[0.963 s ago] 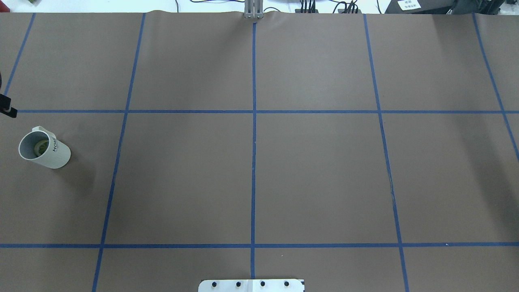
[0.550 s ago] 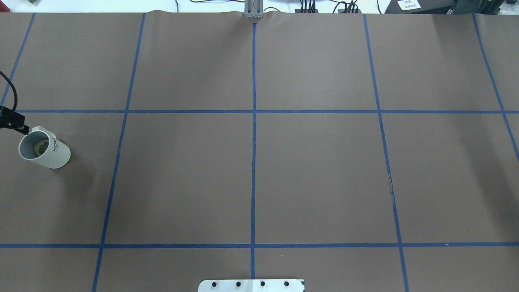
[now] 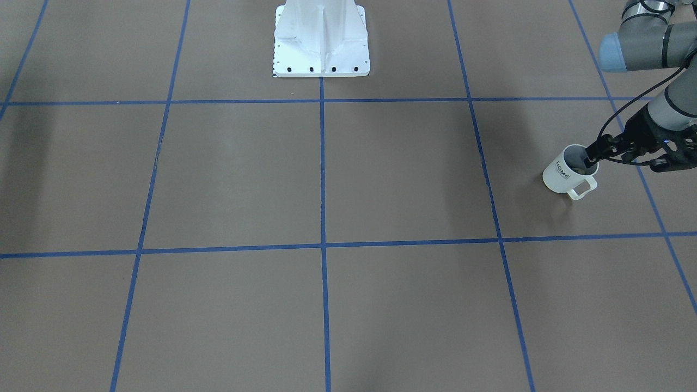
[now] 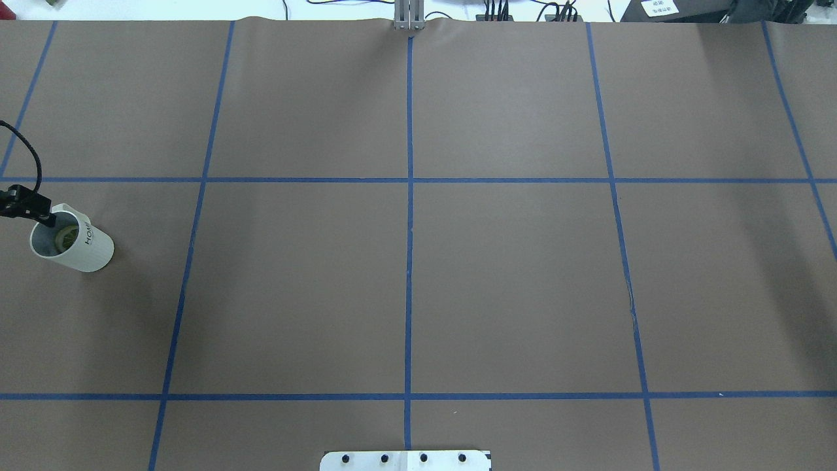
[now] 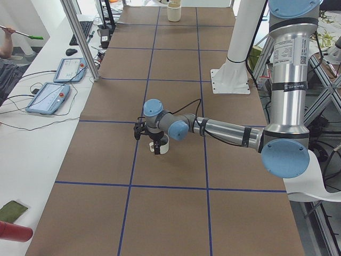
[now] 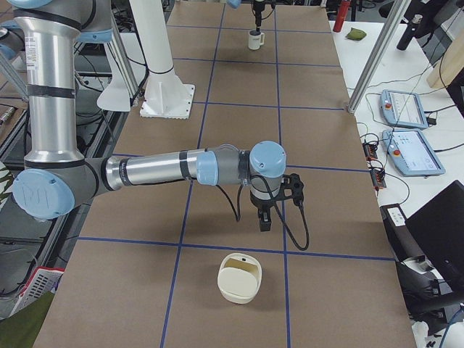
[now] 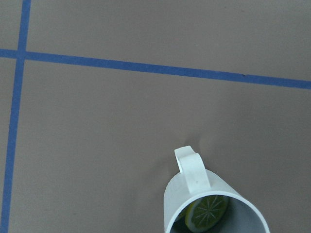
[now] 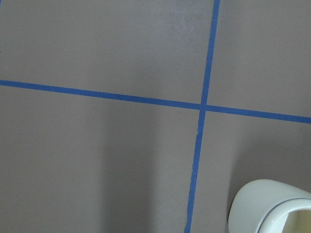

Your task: Left arm hands cup to right arm to dump lemon

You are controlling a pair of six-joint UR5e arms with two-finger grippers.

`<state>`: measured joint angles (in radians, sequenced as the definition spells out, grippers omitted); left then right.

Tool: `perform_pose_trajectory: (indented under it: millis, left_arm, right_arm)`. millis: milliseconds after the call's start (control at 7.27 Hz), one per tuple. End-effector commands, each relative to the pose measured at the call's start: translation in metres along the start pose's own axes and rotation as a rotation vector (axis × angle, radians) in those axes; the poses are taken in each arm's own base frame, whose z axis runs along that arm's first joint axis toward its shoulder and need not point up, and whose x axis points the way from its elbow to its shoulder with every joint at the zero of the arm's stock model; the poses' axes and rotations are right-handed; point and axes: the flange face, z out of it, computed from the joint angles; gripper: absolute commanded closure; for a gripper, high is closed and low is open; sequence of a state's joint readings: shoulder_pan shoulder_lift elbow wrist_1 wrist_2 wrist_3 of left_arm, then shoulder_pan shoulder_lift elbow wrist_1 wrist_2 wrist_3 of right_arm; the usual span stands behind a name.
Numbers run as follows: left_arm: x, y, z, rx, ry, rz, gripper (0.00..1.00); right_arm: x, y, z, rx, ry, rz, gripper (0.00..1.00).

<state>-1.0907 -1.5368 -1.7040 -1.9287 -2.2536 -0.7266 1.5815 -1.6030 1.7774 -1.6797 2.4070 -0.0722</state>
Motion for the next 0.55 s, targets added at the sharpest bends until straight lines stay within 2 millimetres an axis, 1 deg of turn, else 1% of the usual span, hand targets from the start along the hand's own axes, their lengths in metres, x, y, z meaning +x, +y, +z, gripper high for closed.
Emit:
perform_pose_trajectory:
  millis: [0, 138, 275, 413]
  left_arm:
    - [0.0045, 0.0042, 0.0192, -0.018, 0.004, 0.028, 0.0]
    - [0.0099, 0.0076, 0.0238, -0.028, 0.004, 0.021, 0.23]
    - [0.0128, 0.0085, 0.0229, -0.029, 0.005, 0.019, 0.59]
    - [0.0134, 0.0086, 0.0223, -0.028, 0.006, 0.022, 0.88]
  right_arm:
    - [0.0, -0.0007, -0.0001, 0.0, 0.0, 0.0, 0.0]
    - [-0.001, -0.0021, -0.001, 0.002, 0.0, -0.002, 0.0]
    - [-0.0018, -0.0023, -0.0016, 0.004, -0.001, -0.005, 0.0]
    - [-0.0018, -0.0023, -0.0016, 0.004, -0.001, -0.005, 0.0]
